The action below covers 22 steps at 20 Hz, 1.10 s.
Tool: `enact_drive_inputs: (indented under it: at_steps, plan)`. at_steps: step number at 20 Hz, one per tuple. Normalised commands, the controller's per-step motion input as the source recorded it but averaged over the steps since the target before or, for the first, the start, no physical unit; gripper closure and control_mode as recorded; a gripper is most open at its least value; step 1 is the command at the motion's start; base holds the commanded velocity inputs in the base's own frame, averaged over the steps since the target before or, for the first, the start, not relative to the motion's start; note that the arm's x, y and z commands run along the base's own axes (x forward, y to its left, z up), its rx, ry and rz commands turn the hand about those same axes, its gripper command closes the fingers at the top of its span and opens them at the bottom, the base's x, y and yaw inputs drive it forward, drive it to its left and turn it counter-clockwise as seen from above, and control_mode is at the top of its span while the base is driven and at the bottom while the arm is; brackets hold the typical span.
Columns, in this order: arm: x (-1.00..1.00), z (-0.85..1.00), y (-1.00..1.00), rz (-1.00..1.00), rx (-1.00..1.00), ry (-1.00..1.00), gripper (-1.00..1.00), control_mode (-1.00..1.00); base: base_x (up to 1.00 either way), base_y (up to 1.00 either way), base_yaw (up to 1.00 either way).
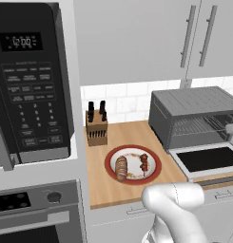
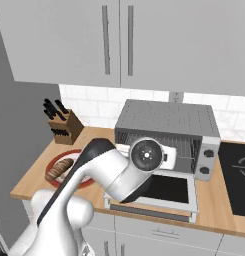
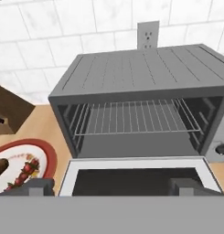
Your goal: Pick up the kebab skewer and baguette bread, and place them inside the toaster oven. Close the toaster oven door and start by setting the timer.
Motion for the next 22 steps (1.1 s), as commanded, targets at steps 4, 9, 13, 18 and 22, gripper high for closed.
enact_drive_inputs:
  at_steps: [4, 9, 13, 18, 22]
  plan:
    - [0.0, -0.38, -0.19, 0.0, 0.0, -0.15, -1.0, -1.0, 0.0, 0.0, 0.0]
    - [0.0, -0.52, -0.14, 0.0, 0.0, -0.19, -1.0, -1.0, 0.0, 0.0, 0.0]
    - [0.0, -0.31, -0.14, 0.0, 0.0, -0.16, -1.0, -1.0, 0.0, 0.0, 0.0]
    - [0.02, -0.05, -0.01, 0.0, 0.0, -0.04, -1.0, -1.0, 0.0, 0.0, 0.0]
    - [0.29, 0.0, 0.0, 0.0, 0.0, 0.0, -1.0, -1.0, 0.0, 0.0, 0.0]
